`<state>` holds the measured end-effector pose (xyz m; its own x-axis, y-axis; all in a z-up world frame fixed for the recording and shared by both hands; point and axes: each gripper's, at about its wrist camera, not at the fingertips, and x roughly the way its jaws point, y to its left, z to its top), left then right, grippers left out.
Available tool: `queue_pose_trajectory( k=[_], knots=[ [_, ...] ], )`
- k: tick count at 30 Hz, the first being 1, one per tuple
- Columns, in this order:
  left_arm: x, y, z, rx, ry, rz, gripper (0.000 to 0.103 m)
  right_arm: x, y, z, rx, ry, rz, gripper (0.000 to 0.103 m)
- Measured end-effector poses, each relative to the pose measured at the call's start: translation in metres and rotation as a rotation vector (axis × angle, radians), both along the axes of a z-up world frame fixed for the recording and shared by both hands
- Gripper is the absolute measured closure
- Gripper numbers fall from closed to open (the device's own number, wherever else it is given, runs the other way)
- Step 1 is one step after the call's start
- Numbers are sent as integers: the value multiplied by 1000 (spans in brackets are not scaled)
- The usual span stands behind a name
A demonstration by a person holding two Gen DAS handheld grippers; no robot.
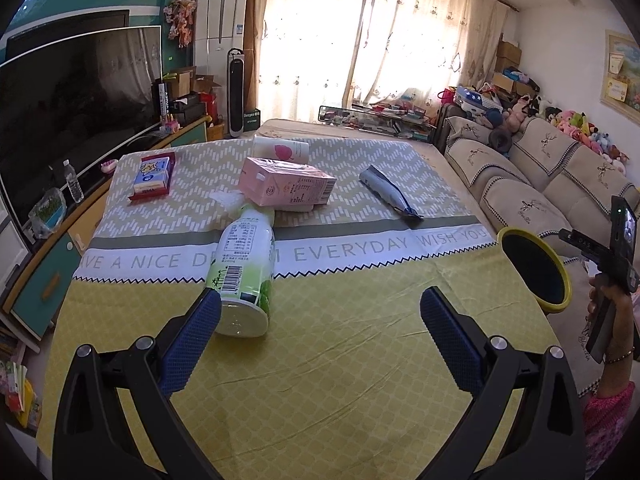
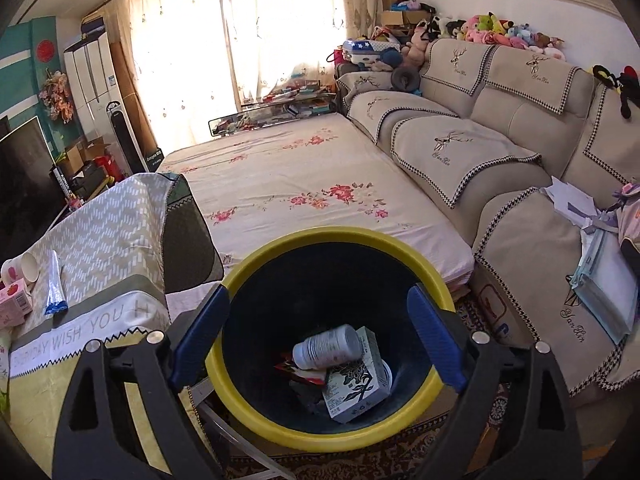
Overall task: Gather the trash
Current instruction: 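Carry the pill bottle over the bin and open the right tool, then grasp the green-labelled drink bottle with the left tool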
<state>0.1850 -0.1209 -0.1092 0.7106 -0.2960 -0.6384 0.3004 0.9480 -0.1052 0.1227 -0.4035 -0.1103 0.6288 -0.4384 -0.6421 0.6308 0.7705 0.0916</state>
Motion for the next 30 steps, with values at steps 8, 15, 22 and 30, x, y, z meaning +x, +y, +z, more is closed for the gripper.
queue_pose_trajectory(
  k=[8,15,22,30],
  knots=[
    [23,3,-18,19,44,0,5,-20,42,0,-8,-5,55,15],
    [61,7,-29,58,67,25,5,-13,62,1,-7,7,103,15],
    [97,21,-43,68,142,58,5,-3,73,-2,0,21,138,15],
    [108,19,-47,130,154,61,15,3,78,-4,8,36,155,15]
  ],
)
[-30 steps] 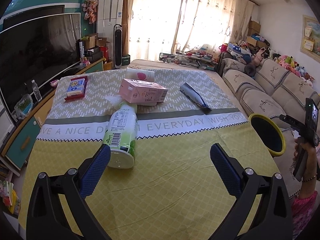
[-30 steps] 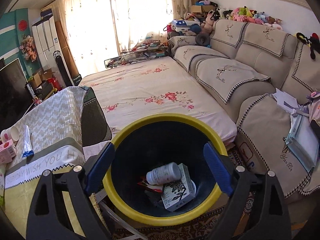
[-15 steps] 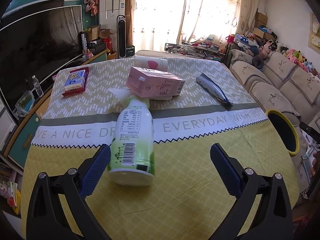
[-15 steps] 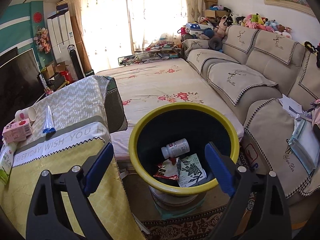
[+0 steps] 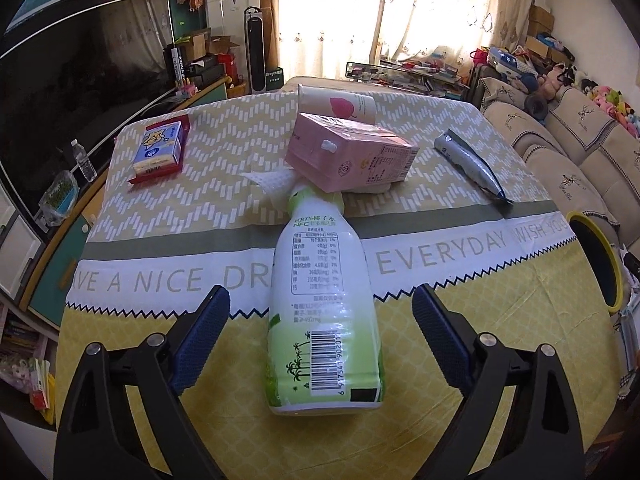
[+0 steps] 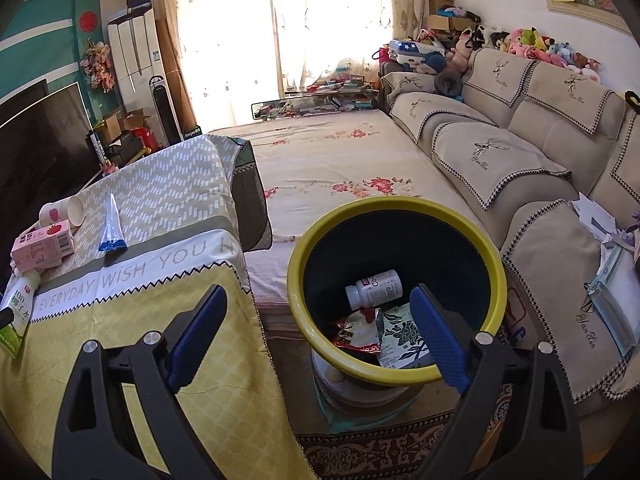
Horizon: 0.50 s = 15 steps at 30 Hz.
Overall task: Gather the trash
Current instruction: 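Grasp the green-labelled drink bottle with the left tool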
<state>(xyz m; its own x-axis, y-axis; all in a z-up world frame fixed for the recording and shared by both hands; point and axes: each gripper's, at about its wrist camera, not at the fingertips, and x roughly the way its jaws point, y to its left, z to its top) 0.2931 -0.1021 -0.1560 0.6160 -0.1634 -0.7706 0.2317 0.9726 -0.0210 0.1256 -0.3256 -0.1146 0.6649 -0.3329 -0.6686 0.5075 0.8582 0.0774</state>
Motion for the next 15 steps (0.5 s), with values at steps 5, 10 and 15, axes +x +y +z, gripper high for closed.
queue_pose_trajectory(
  k=[5,10,15],
  knots=[
    [14,-1,-9,36,53,30,37,1,2,0,2,1,10,15],
    [18,-5,-13,63,89,17,51,0,-1,-2,16,0,2,15],
    [12,-6,-12,75,90,-1,52,0,-3,-4,33,-2,8,15]
  ],
)
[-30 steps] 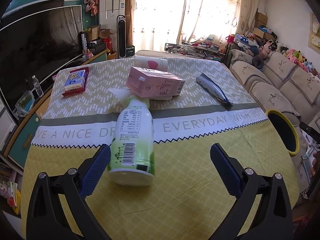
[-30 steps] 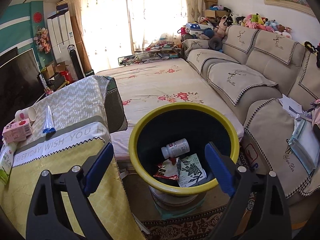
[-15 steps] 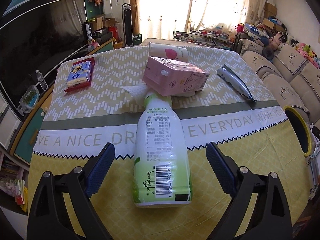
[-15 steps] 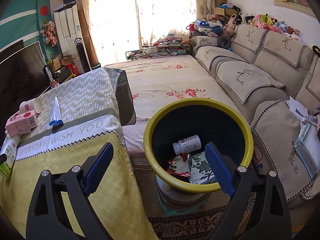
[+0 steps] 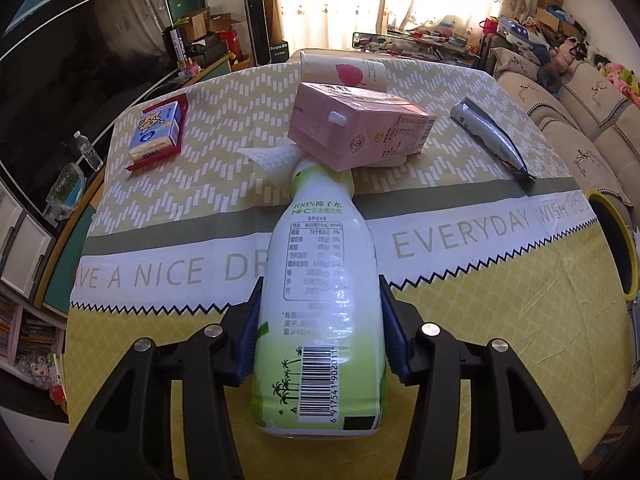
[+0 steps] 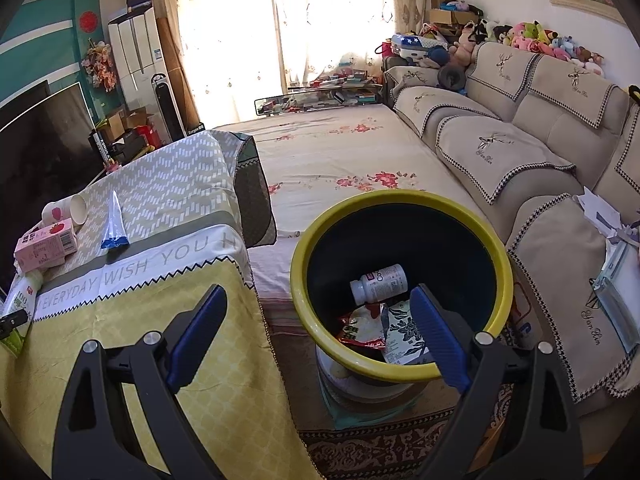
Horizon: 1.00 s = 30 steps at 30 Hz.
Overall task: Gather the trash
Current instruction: 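Grasp the green-labelled drink bottle with the left tool, then carry the drink bottle over the bin and open the left tool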
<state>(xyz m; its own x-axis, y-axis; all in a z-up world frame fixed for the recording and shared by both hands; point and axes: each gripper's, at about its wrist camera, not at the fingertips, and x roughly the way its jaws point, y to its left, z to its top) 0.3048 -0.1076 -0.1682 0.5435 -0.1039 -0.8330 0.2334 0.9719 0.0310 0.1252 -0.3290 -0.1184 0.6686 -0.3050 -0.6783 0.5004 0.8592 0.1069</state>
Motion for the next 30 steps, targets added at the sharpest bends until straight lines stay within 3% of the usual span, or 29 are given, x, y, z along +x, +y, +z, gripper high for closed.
queue_pose_trajectory(
  k=[10,18,23,30],
  knots=[
    [-50,19,7,-44,13,-18,52,0,3,0,6,-7,10,15],
    [-104,18,32,-86,-56,-77,52,-5,9,6,1,-27,22,15],
    [-120,-7,47,-110,-82,-162,52,-15,7,13,-9,-44,11,15],
    [-122,-77,68,-162,-113,-329,52,-39,-13,22,-24,-71,-53,15]
  ],
)
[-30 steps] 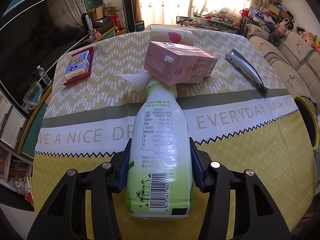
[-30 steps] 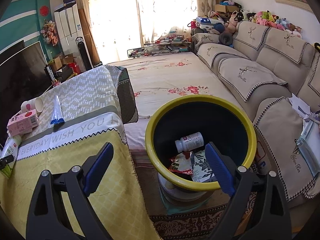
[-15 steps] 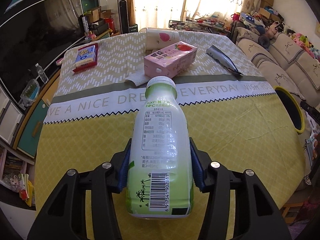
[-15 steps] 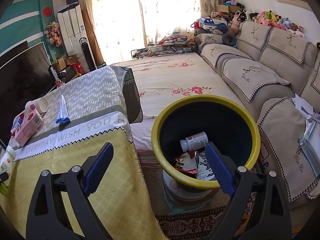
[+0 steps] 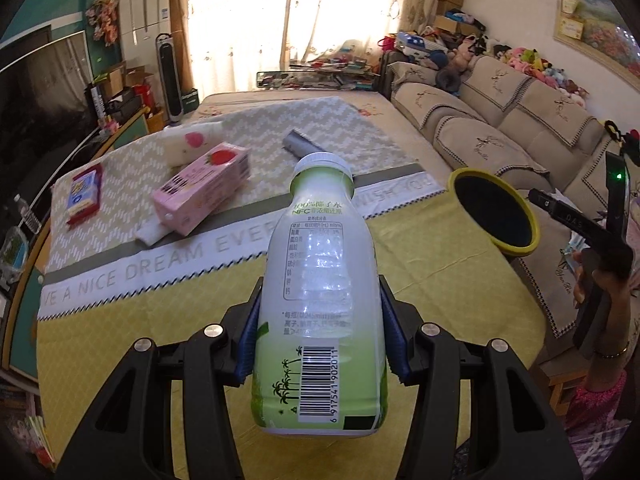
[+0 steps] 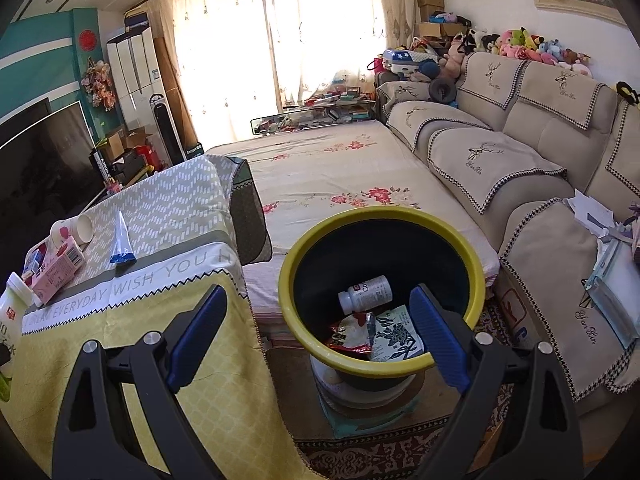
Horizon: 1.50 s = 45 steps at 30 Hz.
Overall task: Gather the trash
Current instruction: 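Carry the drink bottle over the bin and open the left tool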
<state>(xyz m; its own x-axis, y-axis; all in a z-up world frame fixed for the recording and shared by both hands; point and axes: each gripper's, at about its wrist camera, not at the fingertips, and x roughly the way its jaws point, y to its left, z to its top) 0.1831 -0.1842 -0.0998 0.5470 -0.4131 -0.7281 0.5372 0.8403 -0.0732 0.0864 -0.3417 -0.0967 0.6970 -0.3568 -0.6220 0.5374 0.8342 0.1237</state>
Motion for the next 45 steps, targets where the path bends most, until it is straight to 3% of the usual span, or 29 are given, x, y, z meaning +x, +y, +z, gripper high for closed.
queue_pose_trajectory(
  k=[14,22,25,27,29,34,39,45],
  knots=[
    [14,-216,22,-32,-3,-348,52,-67,-70,-10,10,1,-199,15],
    [18,-336,-7,1,60,-485,52,-90,-93,-17,22,12,-256,15],
    [25,-367,-20,-2,90,-500,51,-94,-95,-19,27,15,-267,15],
    [29,-379,-22,-1,66,-488,50,-96,-96,-20,28,17,-271,15],
    [32,-385,-17,-8,26,-464,33,-96,-96,-19,30,18,-269,15],
    [30,-352,17,-78,-46,-422,29,-90,-92,-19,32,17,-251,15],
    [11,-272,46,-141,-103,-357,19,-78,-79,-18,30,19,-208,15],
    [-10,-161,57,-169,-149,-229,11,-60,-58,-14,25,23,-145,15]
  ],
)
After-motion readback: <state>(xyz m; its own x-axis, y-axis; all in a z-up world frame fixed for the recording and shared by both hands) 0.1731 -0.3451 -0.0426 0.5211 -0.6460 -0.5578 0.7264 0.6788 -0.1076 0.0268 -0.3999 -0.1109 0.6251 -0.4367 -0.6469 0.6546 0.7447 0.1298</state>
